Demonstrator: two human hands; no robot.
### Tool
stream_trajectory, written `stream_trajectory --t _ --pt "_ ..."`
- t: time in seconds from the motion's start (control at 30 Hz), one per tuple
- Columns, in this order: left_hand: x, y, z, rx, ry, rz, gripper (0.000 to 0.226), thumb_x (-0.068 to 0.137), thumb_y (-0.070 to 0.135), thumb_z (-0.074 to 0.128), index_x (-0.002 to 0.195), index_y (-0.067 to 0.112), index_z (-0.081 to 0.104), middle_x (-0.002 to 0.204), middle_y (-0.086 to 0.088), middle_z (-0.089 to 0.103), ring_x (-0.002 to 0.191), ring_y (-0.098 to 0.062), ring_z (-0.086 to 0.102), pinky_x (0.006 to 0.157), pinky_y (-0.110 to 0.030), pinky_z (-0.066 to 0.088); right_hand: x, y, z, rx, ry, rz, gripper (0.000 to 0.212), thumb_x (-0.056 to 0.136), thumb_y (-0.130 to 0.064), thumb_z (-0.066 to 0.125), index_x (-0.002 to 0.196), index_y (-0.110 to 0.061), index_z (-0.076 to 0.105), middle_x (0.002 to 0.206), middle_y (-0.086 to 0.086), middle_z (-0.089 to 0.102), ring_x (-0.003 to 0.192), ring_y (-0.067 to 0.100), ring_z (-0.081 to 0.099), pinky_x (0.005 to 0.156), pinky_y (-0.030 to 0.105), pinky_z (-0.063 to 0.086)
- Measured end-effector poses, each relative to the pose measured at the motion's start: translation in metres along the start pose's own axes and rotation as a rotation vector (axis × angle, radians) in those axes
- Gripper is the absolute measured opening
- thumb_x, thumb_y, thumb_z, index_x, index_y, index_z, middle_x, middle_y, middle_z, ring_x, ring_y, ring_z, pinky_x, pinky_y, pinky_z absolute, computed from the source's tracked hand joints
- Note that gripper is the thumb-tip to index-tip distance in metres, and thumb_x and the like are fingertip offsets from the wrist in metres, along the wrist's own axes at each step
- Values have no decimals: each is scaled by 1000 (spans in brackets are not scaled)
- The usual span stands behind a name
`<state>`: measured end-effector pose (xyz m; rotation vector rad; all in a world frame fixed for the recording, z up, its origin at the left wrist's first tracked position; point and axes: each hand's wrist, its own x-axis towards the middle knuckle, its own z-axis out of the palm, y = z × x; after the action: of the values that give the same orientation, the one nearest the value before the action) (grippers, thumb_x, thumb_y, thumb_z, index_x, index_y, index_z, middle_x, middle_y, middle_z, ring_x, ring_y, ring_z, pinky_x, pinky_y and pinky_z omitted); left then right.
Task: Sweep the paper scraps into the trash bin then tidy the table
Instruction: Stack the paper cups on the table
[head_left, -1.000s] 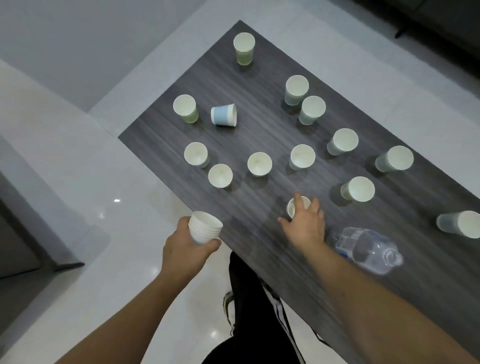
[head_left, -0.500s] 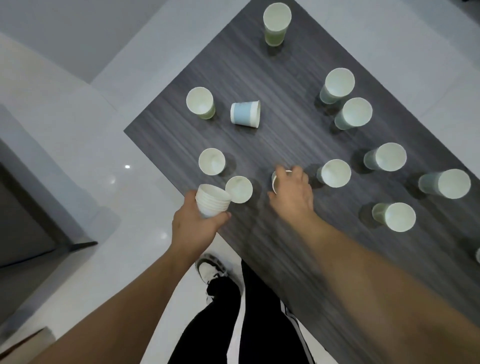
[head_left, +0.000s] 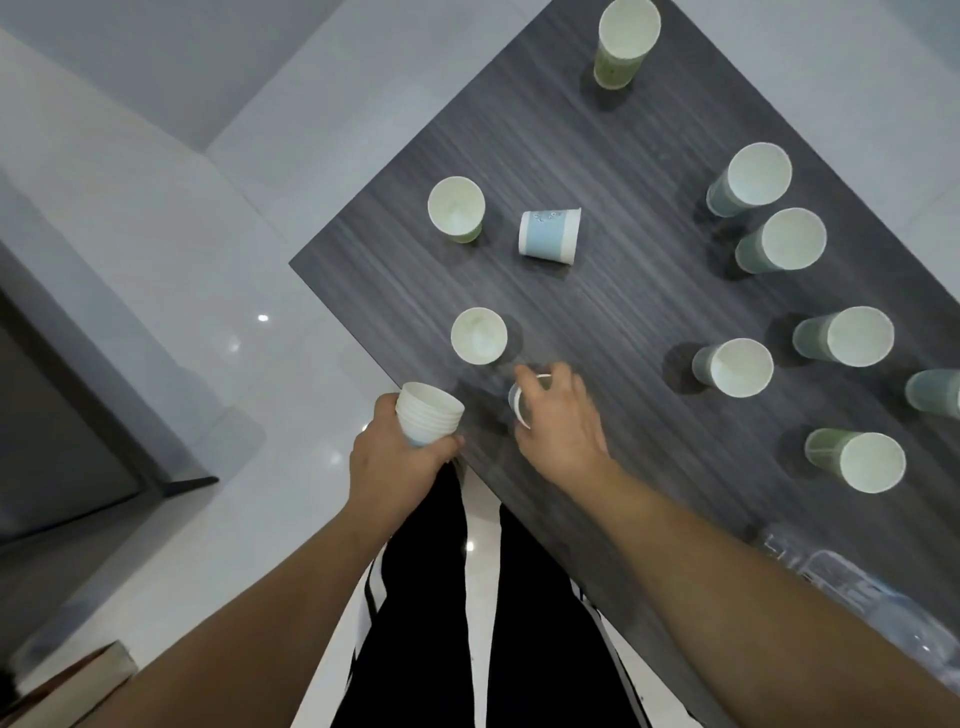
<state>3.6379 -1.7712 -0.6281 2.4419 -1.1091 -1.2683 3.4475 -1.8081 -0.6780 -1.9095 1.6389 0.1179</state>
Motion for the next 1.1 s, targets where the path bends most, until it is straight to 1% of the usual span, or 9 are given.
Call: stream_trajectory --t 0.1,0.17,0.33,0.47,0.63,0.7,0.83,1.0,1.1 --pt "14 -2 -16 -7 -9 -5 60 57 52 76 105 36 44 90 19 58 86 -10 57 67 -30 43 8 -18 -10 231 418 -58 57 72 -28 73 125 -14 57 116 12 50 95 32 54 77 37 48" --pt "25 0 -27 -19 -17 -4 60 55 53 74 104 35 44 89 18 59 85 -6 57 65 -29 42 18 -34 -14 224 556 -140 55 73 -30 71 123 -13 58 116 11 48 94 29 52 78 35 44" --pt "54 -1 -52 -38 -34 15 60 56 53 76 105 36 45 90 18 59 87 -8 57 73 -34 47 52 -68 -10 -92 171 -13 62 78 -26 73 134 -21 50 125 15 49 105 35 51 87 45 48" --pt "79 -2 -73 -27 -49 39 61 56 54 75 105 36 45 91 17 59 88 -14 58 75 -36 49 70 -78 -12 3 42 123 59 81 -29 73 134 -21 48 128 15 45 111 35 50 83 41 49" --pt "107 1 -96 -47 -71 56 59 61 47 81 105 37 43 90 19 58 82 2 53 62 -22 40 116 -110 -51 235 662 92 52 77 -31 75 121 -11 56 118 17 53 96 32 56 73 35 48" --pt "118 8 -103 -46 -85 65 59 60 47 81 106 37 44 90 19 58 81 5 51 60 -19 37 147 -114 -64 151 591 124 53 82 -30 74 128 -12 53 123 20 51 102 33 54 81 40 49" --pt "140 22 -119 -7 -102 126 62 55 48 78 103 48 40 89 23 58 82 6 53 61 -19 38 189 -103 -58 62 149 237 62 88 -26 72 142 -18 42 135 19 42 120 35 46 100 42 43" --pt "167 34 -132 144 -87 261 61 53 37 77 107 38 50 91 15 60 84 -14 57 60 -25 39 180 -114 -65 683 255 388 67 67 -32 77 130 -28 54 119 -1 55 105 18 53 89 31 45" --pt "176 47 -129 198 -100 311 61 55 38 81 109 31 55 94 11 62 86 -20 60 61 -27 40 161 -127 -79 1035 118 367 65 56 -33 76 119 -31 60 104 -5 62 98 19 61 87 41 53"
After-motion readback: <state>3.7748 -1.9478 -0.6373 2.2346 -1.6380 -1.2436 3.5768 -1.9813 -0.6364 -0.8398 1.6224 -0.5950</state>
